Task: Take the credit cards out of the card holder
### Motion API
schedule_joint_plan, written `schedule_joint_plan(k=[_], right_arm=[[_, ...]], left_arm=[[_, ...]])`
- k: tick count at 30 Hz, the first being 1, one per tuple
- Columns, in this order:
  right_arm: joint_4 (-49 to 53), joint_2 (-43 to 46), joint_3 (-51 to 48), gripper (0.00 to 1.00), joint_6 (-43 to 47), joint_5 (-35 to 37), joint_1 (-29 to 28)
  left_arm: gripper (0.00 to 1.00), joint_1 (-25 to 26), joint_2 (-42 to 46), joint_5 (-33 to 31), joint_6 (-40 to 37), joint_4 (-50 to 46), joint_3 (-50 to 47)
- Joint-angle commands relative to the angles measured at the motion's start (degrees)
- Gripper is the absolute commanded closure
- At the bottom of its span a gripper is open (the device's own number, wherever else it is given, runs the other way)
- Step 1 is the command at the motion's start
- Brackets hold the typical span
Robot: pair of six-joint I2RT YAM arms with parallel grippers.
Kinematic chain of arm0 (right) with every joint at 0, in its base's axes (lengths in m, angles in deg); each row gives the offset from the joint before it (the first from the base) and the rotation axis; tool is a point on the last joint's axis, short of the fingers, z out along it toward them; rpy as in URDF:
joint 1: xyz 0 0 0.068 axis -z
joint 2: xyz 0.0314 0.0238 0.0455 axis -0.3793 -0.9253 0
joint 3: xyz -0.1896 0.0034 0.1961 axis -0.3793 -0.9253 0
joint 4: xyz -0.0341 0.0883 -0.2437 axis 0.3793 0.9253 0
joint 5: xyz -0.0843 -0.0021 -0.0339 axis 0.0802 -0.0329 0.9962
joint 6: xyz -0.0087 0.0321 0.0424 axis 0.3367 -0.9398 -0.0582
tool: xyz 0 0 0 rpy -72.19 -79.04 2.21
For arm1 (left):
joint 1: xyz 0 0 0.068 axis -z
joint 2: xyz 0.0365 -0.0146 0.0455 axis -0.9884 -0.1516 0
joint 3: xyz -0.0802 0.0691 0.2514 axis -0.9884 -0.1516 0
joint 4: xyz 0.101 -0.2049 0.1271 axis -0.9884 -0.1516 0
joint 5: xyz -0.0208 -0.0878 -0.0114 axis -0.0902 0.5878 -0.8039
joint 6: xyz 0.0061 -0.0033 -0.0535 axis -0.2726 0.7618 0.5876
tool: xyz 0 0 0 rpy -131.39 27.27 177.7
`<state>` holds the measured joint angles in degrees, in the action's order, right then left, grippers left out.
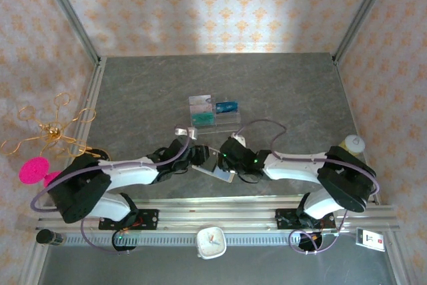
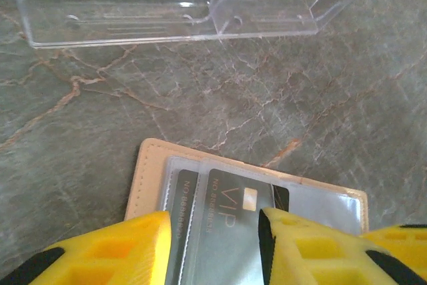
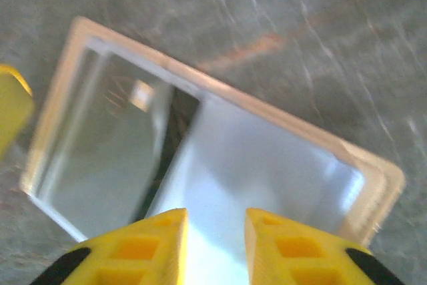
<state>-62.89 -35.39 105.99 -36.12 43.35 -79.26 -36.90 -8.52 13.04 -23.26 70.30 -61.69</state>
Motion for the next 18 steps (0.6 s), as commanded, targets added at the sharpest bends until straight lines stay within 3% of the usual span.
schedule_joint_plan(k=[1,7,18], right_arm=[[1.2,0.4,-0.3,0.77,1.1,-0.5,0.1],[4.1,-3.2,2.3,0.81,5.9,3.7,3.3],[5.9,-5.2,6.1,0.8,10.1,6.5,5.9]], left_arm=[[0.61,0.5,-2.3,-2.5,-3.0,-2.0,1.5],[0.72,0.5,-6.9,-2.5,-2.1,-5.9,1.7],[0.72,2.3,-0.5,1.0,5.7,-5.6,-6.9]])
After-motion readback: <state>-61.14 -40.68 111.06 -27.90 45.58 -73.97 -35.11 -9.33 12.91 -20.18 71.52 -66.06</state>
